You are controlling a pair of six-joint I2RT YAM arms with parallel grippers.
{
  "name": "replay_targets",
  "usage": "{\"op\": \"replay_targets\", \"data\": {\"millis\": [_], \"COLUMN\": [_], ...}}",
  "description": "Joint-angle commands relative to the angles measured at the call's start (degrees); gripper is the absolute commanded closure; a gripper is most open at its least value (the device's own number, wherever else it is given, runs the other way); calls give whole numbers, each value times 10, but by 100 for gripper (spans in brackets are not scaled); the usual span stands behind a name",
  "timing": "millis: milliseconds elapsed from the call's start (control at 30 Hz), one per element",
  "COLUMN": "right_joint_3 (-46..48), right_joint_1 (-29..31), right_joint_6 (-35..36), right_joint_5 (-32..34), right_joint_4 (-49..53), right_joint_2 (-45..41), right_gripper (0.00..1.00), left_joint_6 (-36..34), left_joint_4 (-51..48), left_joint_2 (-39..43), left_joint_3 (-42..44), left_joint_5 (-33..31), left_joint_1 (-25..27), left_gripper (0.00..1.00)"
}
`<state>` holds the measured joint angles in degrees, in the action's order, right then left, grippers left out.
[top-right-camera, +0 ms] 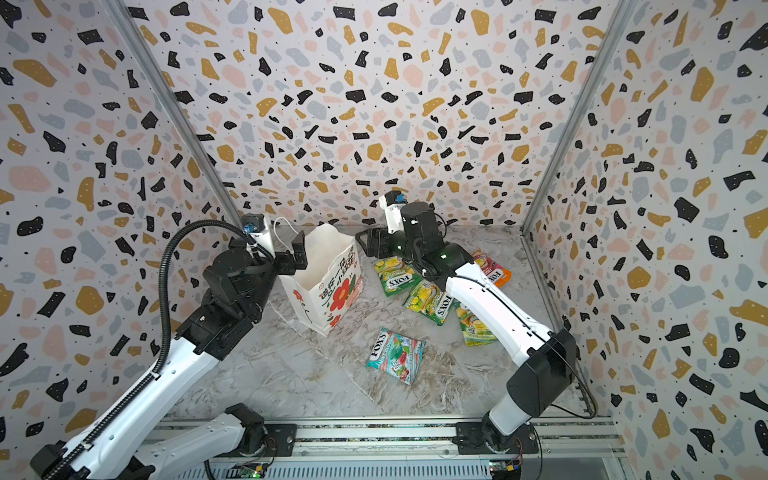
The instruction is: Take the snacks out of the paper bag
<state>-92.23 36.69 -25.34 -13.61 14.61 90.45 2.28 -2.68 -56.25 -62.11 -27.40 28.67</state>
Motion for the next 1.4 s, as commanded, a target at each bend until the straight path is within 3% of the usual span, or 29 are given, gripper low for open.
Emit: {"op": "replay_targets", "data": {"millis": [0,167,333,667,900,1033,1367], "right_joint_3": [-19,-7,48,259,423,527,702], "right_joint_1": [-10,-19,-39,-154,-245,-285,-307], "right_joint_6": [28,37,40,24,34,42,132], "right_joint_5": [33,76,136,213,267,292,362], "right_joint_4": [22,34,34,-8,-71,-143,-387], "right_joint_2": [-21,-40,-77,-184,-243,-264,-256], "right_gripper": [25,25,26,26,26,26,24], "left_joint_6": [18,52,82,188,243,230,65], "left_joint_4": [6,-19,-35,-36,29,127,367], "left_joint_2": [24,44,70,93,87,97,80], "left_joint_3": [6,13,29,118,222,311,466], "left_joint_5": [-69,-165,-203,-237,-290,-293,-223], "left_joint_1": [-1,-7,-32,-125,-145,-149,-155], "left_gripper": [0,0,2,2,0,0,0]}}
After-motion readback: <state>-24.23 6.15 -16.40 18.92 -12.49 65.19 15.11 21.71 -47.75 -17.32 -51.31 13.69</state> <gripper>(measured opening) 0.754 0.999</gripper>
